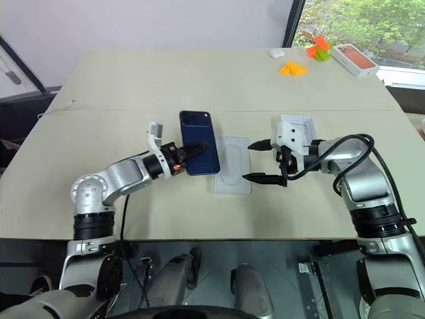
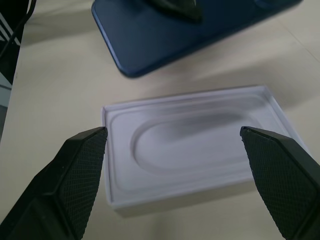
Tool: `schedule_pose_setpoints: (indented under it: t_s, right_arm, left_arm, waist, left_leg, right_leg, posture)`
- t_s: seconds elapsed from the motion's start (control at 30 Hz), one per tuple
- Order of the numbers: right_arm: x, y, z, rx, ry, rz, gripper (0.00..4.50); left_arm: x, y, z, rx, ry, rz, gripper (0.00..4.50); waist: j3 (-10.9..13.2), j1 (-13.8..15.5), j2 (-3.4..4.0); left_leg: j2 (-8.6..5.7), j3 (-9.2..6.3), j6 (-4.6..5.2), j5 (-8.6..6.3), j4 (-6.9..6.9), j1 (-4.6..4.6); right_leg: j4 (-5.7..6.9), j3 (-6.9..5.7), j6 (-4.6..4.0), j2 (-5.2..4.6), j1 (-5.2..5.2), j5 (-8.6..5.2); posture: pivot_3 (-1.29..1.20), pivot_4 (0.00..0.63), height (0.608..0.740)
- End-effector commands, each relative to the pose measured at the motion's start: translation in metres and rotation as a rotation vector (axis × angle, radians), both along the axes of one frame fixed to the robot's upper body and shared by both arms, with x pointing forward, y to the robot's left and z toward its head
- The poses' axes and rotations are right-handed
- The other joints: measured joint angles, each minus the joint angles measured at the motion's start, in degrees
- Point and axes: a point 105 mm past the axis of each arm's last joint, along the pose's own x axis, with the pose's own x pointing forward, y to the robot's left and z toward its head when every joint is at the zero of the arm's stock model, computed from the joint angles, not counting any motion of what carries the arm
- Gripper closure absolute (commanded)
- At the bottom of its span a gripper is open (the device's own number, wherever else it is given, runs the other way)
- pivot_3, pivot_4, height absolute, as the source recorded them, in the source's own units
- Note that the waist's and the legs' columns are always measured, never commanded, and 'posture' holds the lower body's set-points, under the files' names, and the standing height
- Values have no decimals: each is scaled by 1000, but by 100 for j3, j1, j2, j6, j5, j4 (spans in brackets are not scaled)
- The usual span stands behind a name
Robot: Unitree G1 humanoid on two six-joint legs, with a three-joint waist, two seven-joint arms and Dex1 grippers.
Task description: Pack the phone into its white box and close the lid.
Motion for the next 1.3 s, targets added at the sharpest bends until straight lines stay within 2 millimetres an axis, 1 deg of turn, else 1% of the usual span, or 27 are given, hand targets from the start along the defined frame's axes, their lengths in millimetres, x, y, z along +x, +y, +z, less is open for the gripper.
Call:
schedule_pose_setpoints:
  t_s: [0.03, 0.17, 0.3, 0.4, 0.57, 0.93, 1.23, 1.3]
  right_arm:
    - [0, -7, 14, 35, -53, -5, 53]
    - [-5, -10, 10, 11, -60, 2, 53]
    - [-7, -12, 7, -2, -72, -8, 53]
    - [-4, -13, 6, -3, -60, -30, 53]
    - [-5, -11, 5, -8, -58, -27, 53]
    - [-2, -7, 4, -6, -76, -38, 53]
    - [3, -7, 1, -28, -98, -50, 53]
    - [3, -8, 1, -32, -103, -51, 0]
  left_arm:
    - [4, -21, 14, -13, -49, -49, 4500]
    - [6, -33, 8, 7, -38, -87, 4500]
    - [8, -39, 7, 21, -38, -119, 4500]
    - [2, -43, -1, 58, -17, -184, 4500]
    - [9, -47, -7, 71, 4, -164, 4500]
    - [13, -56, -12, 100, 3, -155, 4500]
    - [9, -60, -16, 106, 7, -165, 4500]
    - [9, -60, -17, 106, 15, -163, 3502]
  waist:
    - [0, 0, 1]
    - [0, 4, 0]
    - [1, -18, 2]
    - [1, -14, 3]
    - [1, 1, 3]
    - [1, 0, 3]
    - [1, 0, 3]
    - [1, 5, 3]
  left_leg:
    - [0, 0, 0, 0, 0, 0]
    - [0, 0, 1, -1, -1, -1]
    - [0, 2, 2, -2, -5, -2]
    - [0, 1, 2, -2, -4, -2]
    - [-1, 1, 2, -2, -3, -2]
    - [-1, 1, 2, -3, -4, -4]
    - [-1, 1, 1, -3, -5, -4]
    - [-1, 1, 1, -3, -4, -4]
  right_leg:
    - [0, 0, 0, 0, 0, 0]
    - [-7, 0, 0, 0, 1, 0]
    - [-10, 1, 1, 0, 0, -1]
    - [-8, 0, 1, 0, -1, -1]
    - [-10, 0, 2, -1, 0, -1]
    - [-13, 0, 2, -1, 0, -1]
    - [-13, -1, 3, -1, 0, -1]
    - [-13, -1, 3, -1, 0, -1]
  posture:
    - [0, 150, 740]
    - [0, 150, 740]
    - [0, 150, 740]
    - [0, 150, 740]
    - [0, 150, 740]
    - [0, 150, 740]
    - [0, 150, 740]
    - [0, 150, 740]
